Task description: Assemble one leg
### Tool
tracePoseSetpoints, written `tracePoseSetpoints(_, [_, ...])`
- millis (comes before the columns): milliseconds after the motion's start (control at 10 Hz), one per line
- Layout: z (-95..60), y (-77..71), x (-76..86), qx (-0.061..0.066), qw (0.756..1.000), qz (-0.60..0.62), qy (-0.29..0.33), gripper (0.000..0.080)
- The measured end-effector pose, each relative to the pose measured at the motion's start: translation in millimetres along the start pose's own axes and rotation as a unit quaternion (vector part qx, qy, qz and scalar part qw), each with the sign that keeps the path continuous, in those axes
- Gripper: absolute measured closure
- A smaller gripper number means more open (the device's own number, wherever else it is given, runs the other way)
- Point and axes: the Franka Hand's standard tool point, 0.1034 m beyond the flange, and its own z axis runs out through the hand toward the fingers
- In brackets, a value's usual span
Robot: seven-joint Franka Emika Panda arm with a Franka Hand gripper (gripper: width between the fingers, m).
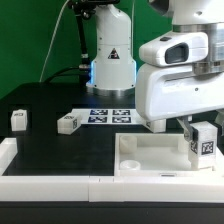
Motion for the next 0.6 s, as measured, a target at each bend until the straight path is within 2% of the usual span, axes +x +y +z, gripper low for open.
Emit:
tracePoseSetpoints(200, [0.6,0.2,-0.4,0.004,0.998,0.069,0.001,0.0509])
tracePoseSetpoints(300, [0.7,1.4,-0.7,0.006,0.987,0.161,0.004,0.0509])
tracePoseSetpoints(500, [1.2,2.1,-1.3,0.0,0.949,0.314,0.005,0.0509])
tracePoseSetpoints(600, [1.4,2.9,-1.5,-0.002,0.92,0.392,0.006,0.0508])
